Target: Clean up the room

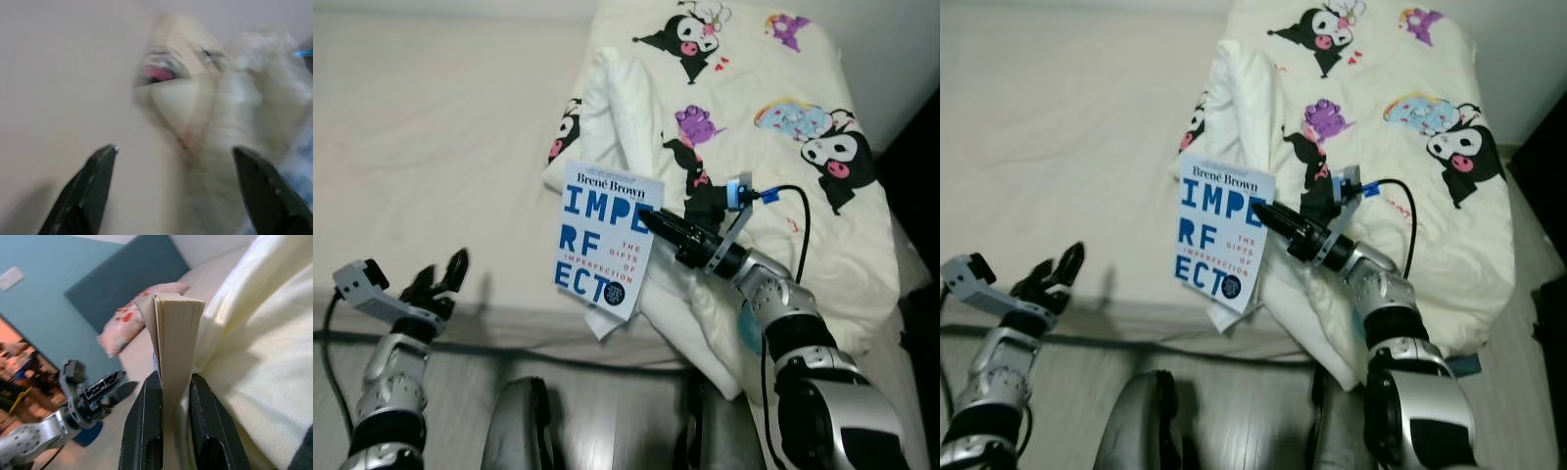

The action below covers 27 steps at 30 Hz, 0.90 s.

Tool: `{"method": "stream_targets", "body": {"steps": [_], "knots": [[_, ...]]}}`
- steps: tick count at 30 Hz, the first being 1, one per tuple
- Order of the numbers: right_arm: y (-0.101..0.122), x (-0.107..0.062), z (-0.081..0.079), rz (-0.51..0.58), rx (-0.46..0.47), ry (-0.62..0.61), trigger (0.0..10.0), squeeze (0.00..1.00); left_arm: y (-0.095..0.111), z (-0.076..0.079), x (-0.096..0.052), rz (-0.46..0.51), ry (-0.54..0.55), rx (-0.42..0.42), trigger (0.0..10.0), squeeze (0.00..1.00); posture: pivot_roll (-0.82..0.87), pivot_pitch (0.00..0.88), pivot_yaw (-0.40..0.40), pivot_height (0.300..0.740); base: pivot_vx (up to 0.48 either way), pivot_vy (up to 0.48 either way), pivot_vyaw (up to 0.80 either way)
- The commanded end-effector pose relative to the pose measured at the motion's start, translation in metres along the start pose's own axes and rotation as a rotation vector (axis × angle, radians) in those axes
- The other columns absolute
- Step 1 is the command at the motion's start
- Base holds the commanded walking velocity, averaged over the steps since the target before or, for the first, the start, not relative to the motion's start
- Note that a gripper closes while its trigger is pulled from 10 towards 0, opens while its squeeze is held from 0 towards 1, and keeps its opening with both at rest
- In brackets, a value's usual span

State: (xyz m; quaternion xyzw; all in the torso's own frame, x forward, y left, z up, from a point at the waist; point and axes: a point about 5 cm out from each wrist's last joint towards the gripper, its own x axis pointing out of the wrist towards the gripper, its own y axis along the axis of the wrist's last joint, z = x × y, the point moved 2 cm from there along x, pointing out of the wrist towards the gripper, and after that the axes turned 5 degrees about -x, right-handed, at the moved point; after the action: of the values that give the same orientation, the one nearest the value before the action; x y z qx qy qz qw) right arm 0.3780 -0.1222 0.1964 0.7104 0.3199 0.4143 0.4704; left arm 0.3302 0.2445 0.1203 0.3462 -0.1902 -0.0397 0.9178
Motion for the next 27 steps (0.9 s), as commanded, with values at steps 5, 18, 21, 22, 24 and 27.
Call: {"method": "stream_targets", "body": {"steps": [5,18,21,22,24,27], "knots": [[-0.008,0.001,-0.022,-0.021,0.044,0.162,0.0,0.0,-0.031,0.045,-0.012,-0.155,-0.335,-0.214,10.0,0.0,0.0,0.221,0.0,0.561,0.0,0.0,0.0],[-0.011,0.0,-0.033,-0.075,0.058,0.235,0.0,0.0,-0.043,0.077,-0.004,-0.298,-0.507,-0.201,10.0,0.0,-0.01,0.22,-0.002,0.561,0.0,0.0,0.0],[-0.011,-0.001,-0.034,-0.081,0.059,0.235,0.0,0.0,-0.047,0.086,-0.006,-0.358,-0.552,-0.191,10.0,0.0,-0.01,0.219,-0.001,0.561,0.0,0.0,0.0],[-0.011,-0.001,-0.035,-0.084,0.059,0.234,0.0,0.0,-0.049,0.09,-0.007,-0.384,-0.57,-0.186,10.0,0.0,-0.01,0.219,-0.001,0.561,0.0,0.0,0.0],[-0.011,-0.001,-0.035,-0.086,0.059,0.233,0.0,0.0,-0.053,0.094,-0.009,-0.422,-0.599,-0.186,0.0,0.0,-0.01,0.219,0.0,0.561,0.0,0.0,0.0],[-0.011,-0.001,-0.036,-0.09,0.059,0.233,0.0,0.0,-0.057,0.102,-0.014,-0.473,-0.643,-0.183,0.0,0.0,-0.01,0.219,0.002,0.561,0.0,0.0,0.0]]}}
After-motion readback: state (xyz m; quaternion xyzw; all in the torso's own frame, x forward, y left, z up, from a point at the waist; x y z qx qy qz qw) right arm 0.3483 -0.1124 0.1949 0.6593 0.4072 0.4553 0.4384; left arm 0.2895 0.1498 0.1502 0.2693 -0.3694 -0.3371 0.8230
